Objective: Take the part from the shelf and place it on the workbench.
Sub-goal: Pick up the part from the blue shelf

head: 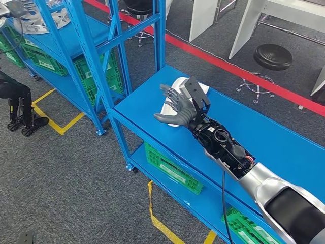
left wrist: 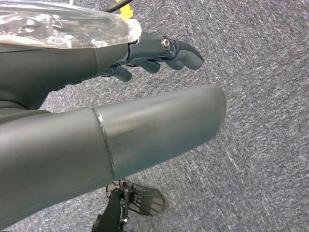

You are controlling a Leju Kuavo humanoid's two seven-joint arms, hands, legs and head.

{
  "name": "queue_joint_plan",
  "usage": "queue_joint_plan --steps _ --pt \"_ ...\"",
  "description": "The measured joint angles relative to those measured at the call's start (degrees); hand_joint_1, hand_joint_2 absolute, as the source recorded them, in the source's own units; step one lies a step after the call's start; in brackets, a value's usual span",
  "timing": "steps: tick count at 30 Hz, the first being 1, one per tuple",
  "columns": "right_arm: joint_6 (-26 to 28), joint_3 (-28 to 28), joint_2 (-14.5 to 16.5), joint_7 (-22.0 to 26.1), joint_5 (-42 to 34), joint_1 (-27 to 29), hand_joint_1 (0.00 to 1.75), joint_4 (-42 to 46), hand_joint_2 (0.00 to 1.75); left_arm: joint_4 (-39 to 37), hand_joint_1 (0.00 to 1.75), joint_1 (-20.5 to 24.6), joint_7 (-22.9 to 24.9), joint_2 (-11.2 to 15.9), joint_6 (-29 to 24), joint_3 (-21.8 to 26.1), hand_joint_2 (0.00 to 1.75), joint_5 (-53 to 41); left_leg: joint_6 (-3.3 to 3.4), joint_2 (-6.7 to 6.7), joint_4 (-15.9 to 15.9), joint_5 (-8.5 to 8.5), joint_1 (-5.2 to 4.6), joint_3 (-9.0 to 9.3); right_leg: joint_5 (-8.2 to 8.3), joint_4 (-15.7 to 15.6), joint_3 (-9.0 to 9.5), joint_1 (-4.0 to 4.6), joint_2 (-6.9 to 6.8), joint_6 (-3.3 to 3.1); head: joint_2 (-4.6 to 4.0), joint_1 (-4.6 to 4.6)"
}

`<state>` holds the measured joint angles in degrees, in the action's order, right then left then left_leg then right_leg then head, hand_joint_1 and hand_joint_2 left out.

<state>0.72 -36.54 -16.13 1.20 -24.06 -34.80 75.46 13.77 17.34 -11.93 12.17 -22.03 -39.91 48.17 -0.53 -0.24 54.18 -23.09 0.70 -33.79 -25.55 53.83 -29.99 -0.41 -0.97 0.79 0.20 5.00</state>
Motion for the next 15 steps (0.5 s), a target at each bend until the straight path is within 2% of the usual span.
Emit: queue_joint_plan --steps 15 --pt "0.0 -0.2 0.0 0.0 0.0 0.0 0.00 -0.1 1.75 0.0 0.00 0.0 0.0 0.0 0.0 0.0 0.00 0.0 0.00 0.00 0.0 0.00 0.00 0.00 0.00 0.0 0.00 0.00 0.00 0.00 0.00 0.01"
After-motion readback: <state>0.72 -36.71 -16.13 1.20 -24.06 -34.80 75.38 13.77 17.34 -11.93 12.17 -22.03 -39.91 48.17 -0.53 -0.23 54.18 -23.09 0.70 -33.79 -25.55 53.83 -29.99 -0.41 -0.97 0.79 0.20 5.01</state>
